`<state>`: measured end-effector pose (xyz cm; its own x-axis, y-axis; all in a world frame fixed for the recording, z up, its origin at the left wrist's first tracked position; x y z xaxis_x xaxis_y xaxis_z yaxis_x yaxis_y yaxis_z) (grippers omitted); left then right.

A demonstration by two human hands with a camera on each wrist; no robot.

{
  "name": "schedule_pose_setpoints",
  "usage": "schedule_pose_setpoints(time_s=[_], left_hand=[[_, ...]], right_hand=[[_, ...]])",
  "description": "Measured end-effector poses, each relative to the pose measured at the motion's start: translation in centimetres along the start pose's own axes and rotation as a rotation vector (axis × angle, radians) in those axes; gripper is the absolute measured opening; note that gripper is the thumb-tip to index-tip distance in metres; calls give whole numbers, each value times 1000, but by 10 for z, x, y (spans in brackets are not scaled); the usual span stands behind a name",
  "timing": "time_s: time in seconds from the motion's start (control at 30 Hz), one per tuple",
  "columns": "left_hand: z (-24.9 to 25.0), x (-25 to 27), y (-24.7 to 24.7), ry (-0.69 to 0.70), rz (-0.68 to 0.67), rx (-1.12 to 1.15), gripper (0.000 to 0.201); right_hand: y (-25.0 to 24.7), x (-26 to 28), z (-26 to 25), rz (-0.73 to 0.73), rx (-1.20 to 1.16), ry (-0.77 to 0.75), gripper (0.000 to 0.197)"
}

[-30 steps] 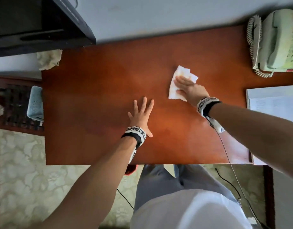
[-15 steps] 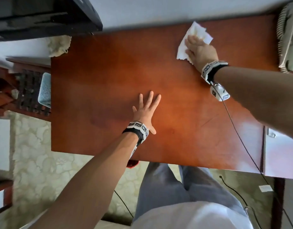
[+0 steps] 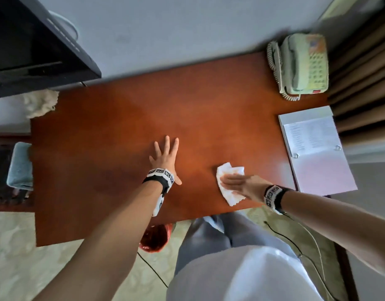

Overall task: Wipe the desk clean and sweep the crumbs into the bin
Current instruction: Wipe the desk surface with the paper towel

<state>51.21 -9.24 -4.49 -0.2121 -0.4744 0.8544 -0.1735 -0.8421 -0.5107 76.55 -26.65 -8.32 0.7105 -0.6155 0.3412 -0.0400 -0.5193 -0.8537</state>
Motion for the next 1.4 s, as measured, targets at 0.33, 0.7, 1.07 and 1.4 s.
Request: schedule_pose_setpoints(time_s=[0.33,0.7,1.07,1.4], left_hand=[[56,-36,-53,99,83,27,167],[70,-79,-101,17,46,90,166],[66,-86,-104,-1,45,92,166],[68,-81,-107,-25,43,84,166]], right_hand=[[-18,-11,37,-144,-99,-199,51],[-175,-119,229,154,-146,173,41],[-242,-177,333,224,-169,421,44],[-139,-74,226,81,-113,358,45]])
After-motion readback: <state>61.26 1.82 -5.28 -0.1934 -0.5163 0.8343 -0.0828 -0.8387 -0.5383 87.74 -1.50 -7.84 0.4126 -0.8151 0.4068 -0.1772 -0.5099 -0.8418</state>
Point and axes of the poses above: each hand's wrist, its own x-axis away from the middle knuckle, its own y-axis out of the palm, z = x × y, the point moved 5 cm from there along -x, towards the middle knuckle, and after that the axes turned 11 degrees about -z, right-handed, at the moved point
